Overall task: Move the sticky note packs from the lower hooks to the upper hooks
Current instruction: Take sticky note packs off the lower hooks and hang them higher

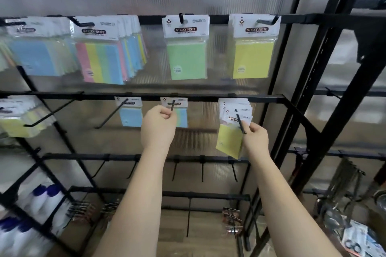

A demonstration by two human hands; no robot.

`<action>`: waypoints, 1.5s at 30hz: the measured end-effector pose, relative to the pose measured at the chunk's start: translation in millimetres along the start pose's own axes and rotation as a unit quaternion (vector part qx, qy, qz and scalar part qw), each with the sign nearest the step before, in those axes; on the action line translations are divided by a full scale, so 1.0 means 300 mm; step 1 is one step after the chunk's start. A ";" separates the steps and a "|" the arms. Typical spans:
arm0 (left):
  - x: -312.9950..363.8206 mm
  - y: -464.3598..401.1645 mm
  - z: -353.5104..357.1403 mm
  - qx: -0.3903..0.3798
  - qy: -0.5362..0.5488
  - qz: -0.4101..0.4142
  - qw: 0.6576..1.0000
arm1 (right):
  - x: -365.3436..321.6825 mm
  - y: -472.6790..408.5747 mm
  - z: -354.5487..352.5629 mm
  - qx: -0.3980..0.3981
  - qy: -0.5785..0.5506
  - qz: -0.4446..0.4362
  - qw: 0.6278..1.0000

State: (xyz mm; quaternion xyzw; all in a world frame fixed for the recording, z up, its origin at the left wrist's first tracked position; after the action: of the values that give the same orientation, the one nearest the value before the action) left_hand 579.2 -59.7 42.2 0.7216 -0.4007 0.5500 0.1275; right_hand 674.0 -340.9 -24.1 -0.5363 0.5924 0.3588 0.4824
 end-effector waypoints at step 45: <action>-0.211 -0.180 0.064 -0.041 0.063 -0.054 0.996 | -0.357 0.235 -0.203 0.067 0.133 -0.078 0.986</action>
State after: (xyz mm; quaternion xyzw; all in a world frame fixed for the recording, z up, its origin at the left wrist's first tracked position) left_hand 626.5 -9.2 -7.5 0.7001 -0.3746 0.5697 0.2119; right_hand 589.1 -355.5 88.7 -0.5901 0.6307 0.2049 0.4605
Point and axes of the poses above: each hand's wrist, its own y-axis away from the middle knuckle, its own z-axis out of the palm, x = y × z, the point moved 10 cm from there along -y, towards the middle knuckle, and after that the axes turned 5 degrees about y, right-handed, at the moved point
